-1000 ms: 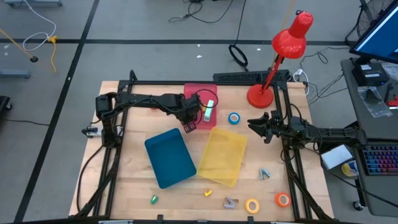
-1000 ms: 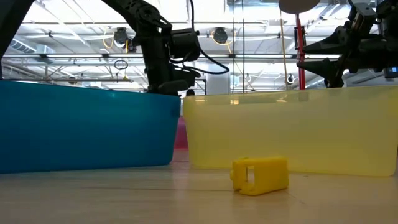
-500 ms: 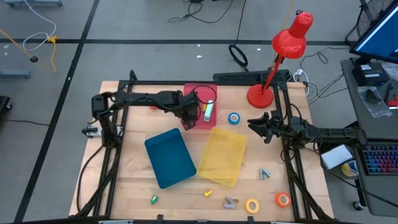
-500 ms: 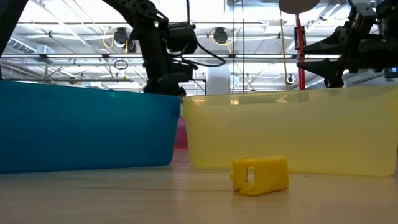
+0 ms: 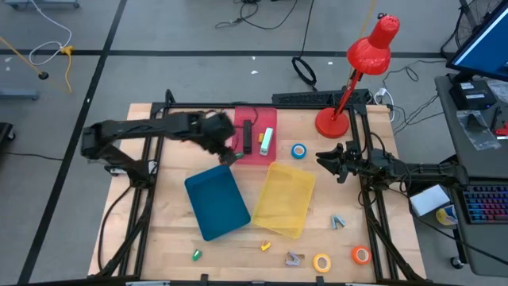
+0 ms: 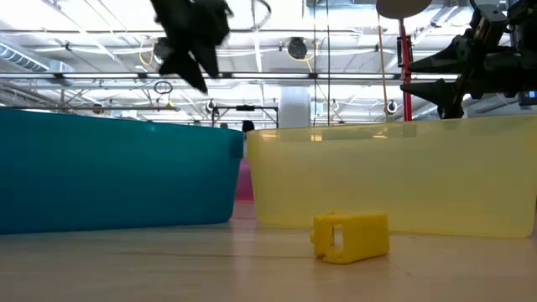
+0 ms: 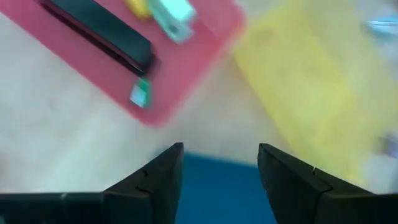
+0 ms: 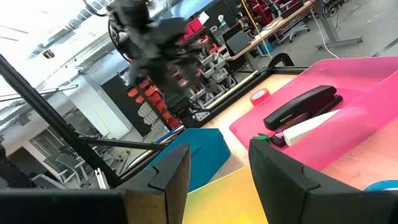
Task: Pick and place Stapler, Stapler remover, tape
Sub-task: Put the small green stapler into the red bin
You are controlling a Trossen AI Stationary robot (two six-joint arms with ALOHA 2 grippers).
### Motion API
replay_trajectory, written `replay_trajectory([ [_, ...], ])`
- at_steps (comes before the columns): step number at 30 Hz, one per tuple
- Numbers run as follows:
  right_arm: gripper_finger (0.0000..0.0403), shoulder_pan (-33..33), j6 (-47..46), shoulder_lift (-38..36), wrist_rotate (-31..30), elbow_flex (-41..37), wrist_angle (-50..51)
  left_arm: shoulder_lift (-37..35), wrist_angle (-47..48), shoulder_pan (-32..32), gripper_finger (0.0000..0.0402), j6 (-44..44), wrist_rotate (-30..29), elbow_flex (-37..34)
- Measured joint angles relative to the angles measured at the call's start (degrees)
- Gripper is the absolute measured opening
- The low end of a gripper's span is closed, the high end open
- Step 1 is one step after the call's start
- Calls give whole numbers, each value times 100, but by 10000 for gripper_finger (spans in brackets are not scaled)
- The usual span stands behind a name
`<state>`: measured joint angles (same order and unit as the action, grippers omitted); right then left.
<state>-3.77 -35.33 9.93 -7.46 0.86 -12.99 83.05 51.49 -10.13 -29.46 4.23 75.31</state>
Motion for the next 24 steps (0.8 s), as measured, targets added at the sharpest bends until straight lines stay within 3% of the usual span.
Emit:
replay_trajectory([
  [9,157,0,0,0,-2,0,0,-778,460,2023,207,-2869,559,2],
  [17,157,0,-20,0,-2,0,0,-512,502,3766,207,-5002,534,0],
  [24,157,0,-22,0,0,0,0,-22,495,4791,207,-6188,208,2],
])
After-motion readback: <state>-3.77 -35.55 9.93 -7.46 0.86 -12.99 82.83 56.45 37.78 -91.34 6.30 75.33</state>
